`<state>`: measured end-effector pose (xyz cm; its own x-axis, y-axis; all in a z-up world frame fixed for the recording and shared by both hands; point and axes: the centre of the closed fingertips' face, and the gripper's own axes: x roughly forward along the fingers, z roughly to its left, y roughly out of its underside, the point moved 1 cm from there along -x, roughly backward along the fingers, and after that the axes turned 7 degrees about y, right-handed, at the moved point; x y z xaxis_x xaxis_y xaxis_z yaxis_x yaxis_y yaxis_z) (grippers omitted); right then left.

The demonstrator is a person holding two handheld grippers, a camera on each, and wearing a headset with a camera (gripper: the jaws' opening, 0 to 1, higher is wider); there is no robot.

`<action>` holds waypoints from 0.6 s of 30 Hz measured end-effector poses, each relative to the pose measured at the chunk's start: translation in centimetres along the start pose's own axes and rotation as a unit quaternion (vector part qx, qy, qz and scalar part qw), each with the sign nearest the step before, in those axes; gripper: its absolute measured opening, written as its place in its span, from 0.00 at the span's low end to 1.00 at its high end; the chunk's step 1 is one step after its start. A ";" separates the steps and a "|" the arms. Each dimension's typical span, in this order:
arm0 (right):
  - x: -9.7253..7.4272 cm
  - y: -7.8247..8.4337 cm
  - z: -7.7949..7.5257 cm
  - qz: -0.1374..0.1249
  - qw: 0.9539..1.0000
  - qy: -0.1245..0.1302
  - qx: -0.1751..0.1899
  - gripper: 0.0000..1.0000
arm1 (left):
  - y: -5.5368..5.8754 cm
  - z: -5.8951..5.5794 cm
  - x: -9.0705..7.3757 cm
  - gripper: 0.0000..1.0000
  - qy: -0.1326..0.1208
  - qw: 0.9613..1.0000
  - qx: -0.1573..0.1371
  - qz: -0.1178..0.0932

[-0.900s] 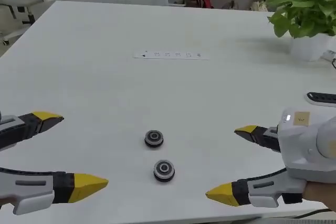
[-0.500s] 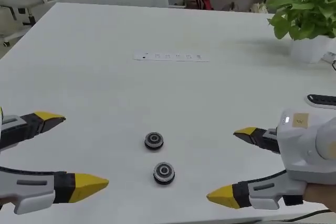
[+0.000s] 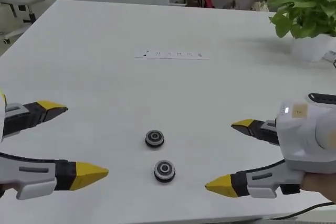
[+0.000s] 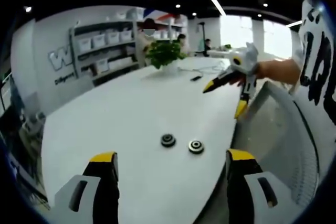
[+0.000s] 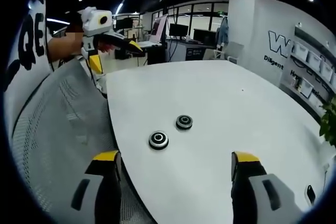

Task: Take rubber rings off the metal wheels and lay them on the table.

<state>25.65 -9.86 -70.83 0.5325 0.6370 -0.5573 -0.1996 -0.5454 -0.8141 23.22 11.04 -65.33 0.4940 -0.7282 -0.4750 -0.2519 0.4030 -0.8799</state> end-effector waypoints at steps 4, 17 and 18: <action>0.4 -0.6 0.1 -0.007 1.000 -0.008 -0.003 0.81 | -0.4 0.1 0.3 0.85 0.005 1.000 0.008 0.002; 1.4 -1.5 0.0 -0.017 0.999 -0.026 -0.017 0.80 | -0.9 0.5 1.3 0.82 0.018 1.000 0.021 0.001; 1.4 -1.6 0.0 -0.019 0.999 -0.028 -0.013 0.80 | -0.9 0.6 1.3 0.82 0.019 1.000 0.021 0.001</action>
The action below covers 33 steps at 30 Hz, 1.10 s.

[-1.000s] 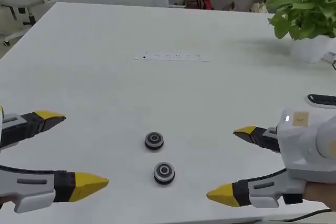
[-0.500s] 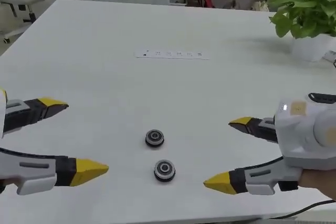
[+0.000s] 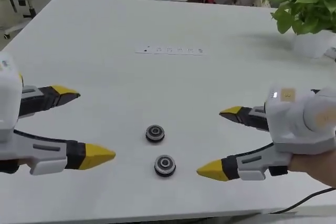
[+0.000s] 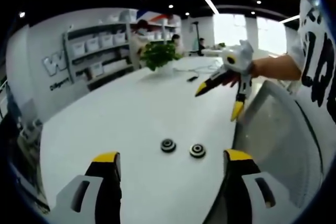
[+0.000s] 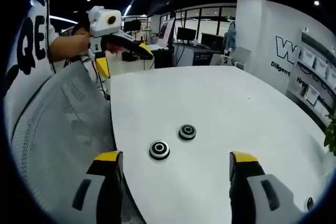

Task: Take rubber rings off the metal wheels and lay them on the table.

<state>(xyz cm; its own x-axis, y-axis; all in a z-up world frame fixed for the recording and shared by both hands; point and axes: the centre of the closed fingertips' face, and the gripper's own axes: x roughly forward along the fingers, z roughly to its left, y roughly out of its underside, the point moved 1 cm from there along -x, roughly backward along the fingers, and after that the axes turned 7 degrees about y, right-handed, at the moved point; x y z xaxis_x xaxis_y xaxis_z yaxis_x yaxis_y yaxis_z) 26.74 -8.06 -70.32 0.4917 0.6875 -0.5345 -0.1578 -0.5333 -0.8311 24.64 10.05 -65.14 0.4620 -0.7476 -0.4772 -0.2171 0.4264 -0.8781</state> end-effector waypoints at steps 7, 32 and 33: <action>0.5 -0.3 0.2 -0.001 1.000 -0.013 -0.009 0.77 | 0.2 0.2 0.6 0.80 0.010 1.000 0.006 0.008; 3.1 -0.4 0.1 -0.025 0.997 -0.071 0.010 0.66 | 1.3 0.8 3.4 0.72 0.053 0.998 0.020 0.024; 3.3 -0.4 0.1 -0.025 0.997 -0.071 0.009 0.66 | 1.4 0.8 3.5 0.72 0.054 0.998 0.022 0.023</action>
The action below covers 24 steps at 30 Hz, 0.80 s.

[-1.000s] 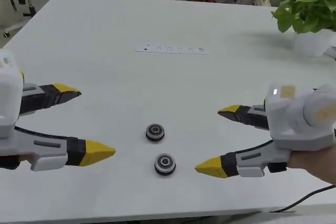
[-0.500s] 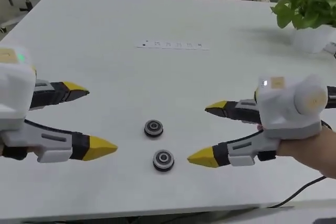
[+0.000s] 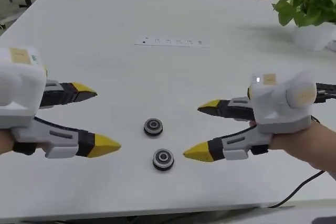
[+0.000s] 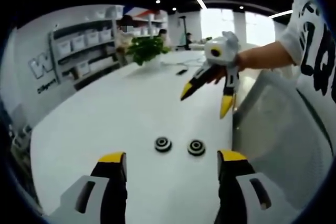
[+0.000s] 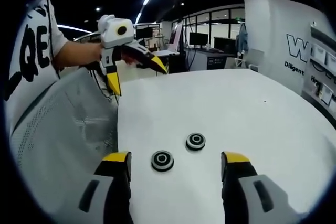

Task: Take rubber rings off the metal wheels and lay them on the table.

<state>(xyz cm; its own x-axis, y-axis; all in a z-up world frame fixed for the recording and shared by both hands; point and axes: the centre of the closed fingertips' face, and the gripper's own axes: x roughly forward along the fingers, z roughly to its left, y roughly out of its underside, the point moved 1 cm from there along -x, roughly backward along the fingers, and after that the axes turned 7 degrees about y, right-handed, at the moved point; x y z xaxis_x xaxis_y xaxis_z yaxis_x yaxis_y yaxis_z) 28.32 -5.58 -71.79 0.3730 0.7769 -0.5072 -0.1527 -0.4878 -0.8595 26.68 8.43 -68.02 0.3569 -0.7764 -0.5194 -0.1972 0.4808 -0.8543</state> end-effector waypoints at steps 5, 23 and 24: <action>0.6 0.7 0.1 0.009 1.000 -0.007 -0.003 0.65 | 0.7 -0.1 0.6 0.69 0.008 1.000 -0.004 0.006; 2.0 3.2 1.4 0.042 0.998 -0.037 -0.020 0.59 | 2.0 -0.7 2.2 0.66 0.039 0.999 0.001 0.028; 2.0 3.3 1.4 0.044 0.998 -0.038 -0.022 0.59 | 2.1 -0.7 2.3 0.66 0.039 0.999 0.003 0.029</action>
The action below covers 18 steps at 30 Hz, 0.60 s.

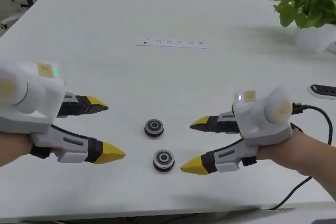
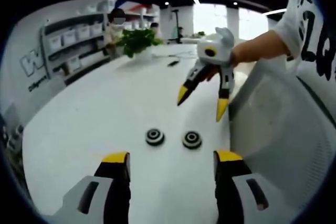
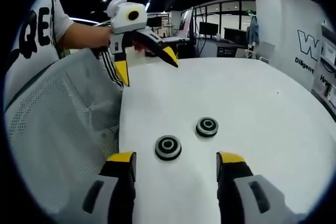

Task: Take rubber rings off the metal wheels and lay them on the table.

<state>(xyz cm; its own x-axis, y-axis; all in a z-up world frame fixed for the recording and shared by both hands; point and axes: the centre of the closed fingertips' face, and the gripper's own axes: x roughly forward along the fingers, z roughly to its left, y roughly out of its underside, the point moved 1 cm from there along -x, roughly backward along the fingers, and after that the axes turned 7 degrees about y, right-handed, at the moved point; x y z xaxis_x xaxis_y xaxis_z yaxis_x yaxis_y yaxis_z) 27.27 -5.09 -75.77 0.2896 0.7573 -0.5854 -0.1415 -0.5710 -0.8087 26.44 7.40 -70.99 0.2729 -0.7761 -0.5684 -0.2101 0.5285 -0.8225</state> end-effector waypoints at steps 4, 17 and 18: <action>0.1 0.0 0.0 -0.003 1.000 -0.002 0.004 0.57 | 0.3 0.1 0.2 0.65 0.002 1.000 -0.002 0.002; 1.1 0.0 0.1 -0.001 1.000 -0.013 -0.004 0.50 | 0.7 0.0 1.4 0.61 0.020 1.000 -0.002 0.009; 1.2 0.1 0.0 0.000 1.000 -0.013 -0.004 0.50 | 0.7 0.0 1.6 0.60 0.023 1.000 -0.001 0.010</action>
<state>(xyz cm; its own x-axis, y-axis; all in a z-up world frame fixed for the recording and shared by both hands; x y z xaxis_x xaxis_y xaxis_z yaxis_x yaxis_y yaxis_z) 27.58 -4.19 -76.58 0.2643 0.7651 -0.5872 -0.1333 -0.5740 -0.8079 26.68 6.53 -72.49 0.2251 -0.7811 -0.5825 -0.2175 0.5425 -0.8114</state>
